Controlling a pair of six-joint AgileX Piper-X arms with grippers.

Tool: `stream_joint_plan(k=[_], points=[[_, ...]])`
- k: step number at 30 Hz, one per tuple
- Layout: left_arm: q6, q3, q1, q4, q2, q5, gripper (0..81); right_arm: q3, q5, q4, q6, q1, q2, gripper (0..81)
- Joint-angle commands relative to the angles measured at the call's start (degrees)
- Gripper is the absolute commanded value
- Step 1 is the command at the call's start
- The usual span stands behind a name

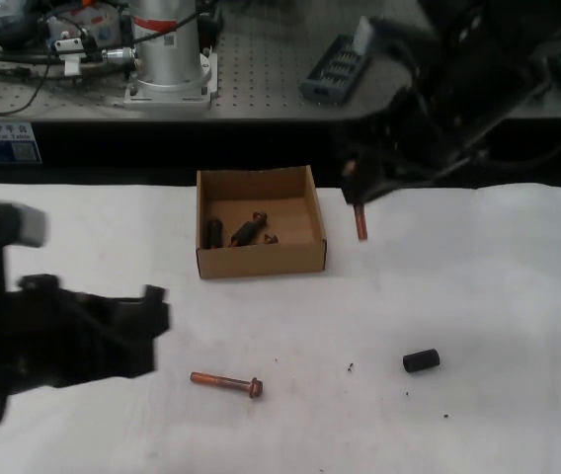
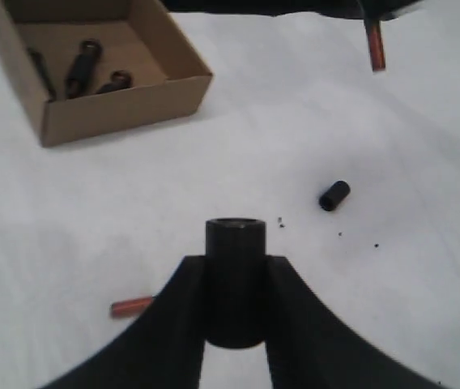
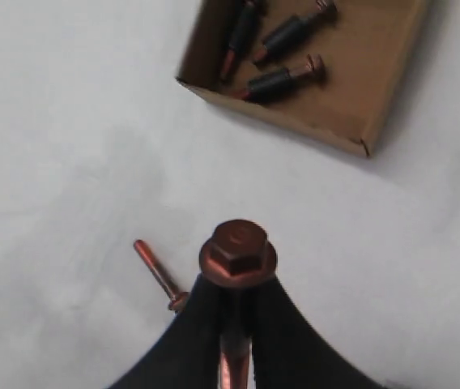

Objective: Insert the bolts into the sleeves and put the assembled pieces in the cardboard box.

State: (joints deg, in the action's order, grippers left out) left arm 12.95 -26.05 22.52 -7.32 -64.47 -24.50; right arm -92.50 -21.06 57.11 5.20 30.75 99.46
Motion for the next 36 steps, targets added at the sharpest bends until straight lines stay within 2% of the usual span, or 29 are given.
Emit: stream_joint_plan(k=[1, 7, 10, 17, 26, 31, 36], points=[[1.25, -0.24, 2.34, -5.08, -3.22, 0.36, 5.6, 0.94, -2.31, -2.77, -2.63, -0.22, -3.17, 5.7], [4.57, -0.34, 7.5, -12.2, -9.89, 0.25, 5.6, 15.87, -7.91, -19.44, 2.36, -1.37, -11.54, 5.7], [4.45, -1.17, 9.52, -14.24, -11.66, 0.25, 5.6, 24.91, -8.17, -31.35, 6.33, -1.39, -14.63, 5.0], [1.37, -4.75, 10.42, -14.63, -16.71, 0.88, 5.6, 39.97, -9.64, -52.51, 14.17, -1.39, -16.13, 5.0], [0.78, -7.26, 10.42, -15.17, -24.64, 0.69, 5.6, 49.7, -11.06, -63.19, 17.07, -2.63, -16.13, 5.0], [0.78, -7.26, 10.52, -15.92, -25.34, 0.69, 5.6, 54.53, -11.93, -70.25, 19.19, -2.68, -15.86, 5.0], [0.78, -7.26, 10.52, -15.93, -25.34, -1.17, 5.6, 56.87, -12.08, -71.48, 19.63, -2.57, -15.1, 5.0]])
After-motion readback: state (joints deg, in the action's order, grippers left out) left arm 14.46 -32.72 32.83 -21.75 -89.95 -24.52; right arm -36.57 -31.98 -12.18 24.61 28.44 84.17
